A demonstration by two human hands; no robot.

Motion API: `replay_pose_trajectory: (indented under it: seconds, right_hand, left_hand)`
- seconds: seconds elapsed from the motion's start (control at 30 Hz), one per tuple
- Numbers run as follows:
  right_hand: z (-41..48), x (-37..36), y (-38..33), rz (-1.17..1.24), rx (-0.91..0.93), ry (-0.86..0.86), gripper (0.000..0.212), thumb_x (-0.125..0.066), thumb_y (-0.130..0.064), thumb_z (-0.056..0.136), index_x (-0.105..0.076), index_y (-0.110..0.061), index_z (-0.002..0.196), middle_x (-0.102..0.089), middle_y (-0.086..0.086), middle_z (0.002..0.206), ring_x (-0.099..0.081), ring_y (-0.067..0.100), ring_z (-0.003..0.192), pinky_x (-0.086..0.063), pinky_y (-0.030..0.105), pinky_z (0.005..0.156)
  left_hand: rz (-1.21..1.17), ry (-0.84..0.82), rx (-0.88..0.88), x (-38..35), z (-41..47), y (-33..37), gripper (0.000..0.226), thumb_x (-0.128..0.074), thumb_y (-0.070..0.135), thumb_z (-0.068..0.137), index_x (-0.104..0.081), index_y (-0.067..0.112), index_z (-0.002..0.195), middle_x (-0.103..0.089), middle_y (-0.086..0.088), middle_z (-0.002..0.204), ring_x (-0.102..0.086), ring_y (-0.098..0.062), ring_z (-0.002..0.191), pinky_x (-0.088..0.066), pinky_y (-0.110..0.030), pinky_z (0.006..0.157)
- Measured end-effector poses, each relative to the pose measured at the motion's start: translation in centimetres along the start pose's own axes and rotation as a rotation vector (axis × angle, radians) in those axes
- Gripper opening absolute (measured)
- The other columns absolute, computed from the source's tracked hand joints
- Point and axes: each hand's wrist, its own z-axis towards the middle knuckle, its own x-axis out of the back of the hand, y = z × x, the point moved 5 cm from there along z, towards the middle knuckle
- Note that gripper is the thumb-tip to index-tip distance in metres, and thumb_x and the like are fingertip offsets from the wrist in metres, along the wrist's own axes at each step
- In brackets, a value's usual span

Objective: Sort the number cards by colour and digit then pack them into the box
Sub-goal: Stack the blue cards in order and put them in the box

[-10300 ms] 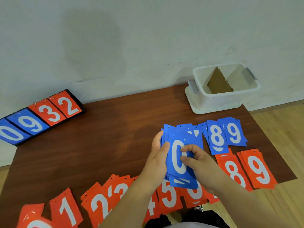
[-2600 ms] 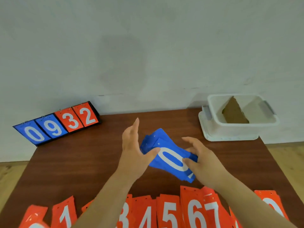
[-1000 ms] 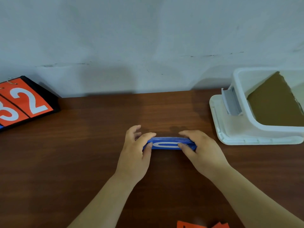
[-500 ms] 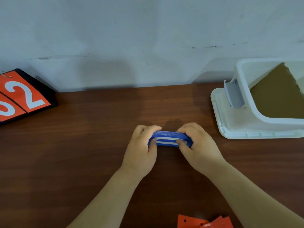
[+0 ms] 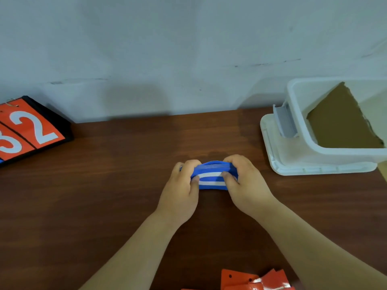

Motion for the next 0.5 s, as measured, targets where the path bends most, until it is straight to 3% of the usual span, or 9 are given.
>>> replay_pose_trajectory:
  seconds: [0.17, 0.33, 0.5]
  right_hand:
    - [-1.7, 1.7, -0.8, 0.114, 0.037, 0.017, 0.016, -0.059, -0.023, 0.096, -0.053, -0.034, 0.107, -0.053, -0.018, 0.104, -0.052, -0.005, 0.100, -0.043, 0.013, 0.076]
    - [-2.7, 2.2, -1.1, -0.113, 0.202, 0.003, 0.012, -0.057, -0.024, 0.097, -0.052, -0.032, 0.106, -0.045, -0.018, 0.105, -0.055, 0.001, 0.090, -0.048, 0.016, 0.073]
    - [-3.7, -0.1, 1.8, -0.227, 0.128, -0.051, 0.023, -0.053, -0.027, 0.100, -0.055, -0.032, 0.122, -0.049, -0.011, 0.115, -0.054, 0.007, 0.097, -0.051, 0.026, 0.081]
  left_hand:
    - [-0.005, -0.028, -0.099, 2.1, -0.9, 2.3, 0.031, -0.051, 0.018, 0.102, -0.050, 0.040, 0.124, -0.049, 0.021, 0.110, -0.053, 0.002, 0.103, -0.045, -0.014, 0.079]
    - [0.037, 0.036, -0.109, 1.5, -2.3, 2.0, 0.019, -0.051, 0.017, 0.102, -0.052, 0.032, 0.113, -0.047, 0.017, 0.105, -0.054, -0.004, 0.092, -0.047, -0.020, 0.072]
    - [0.072, -0.007, 0.008, -1.7, -3.4, -0.4, 0.017, -0.047, 0.023, 0.104, -0.048, 0.034, 0.118, -0.044, 0.014, 0.114, -0.055, -0.001, 0.087, -0.043, -0.016, 0.071]
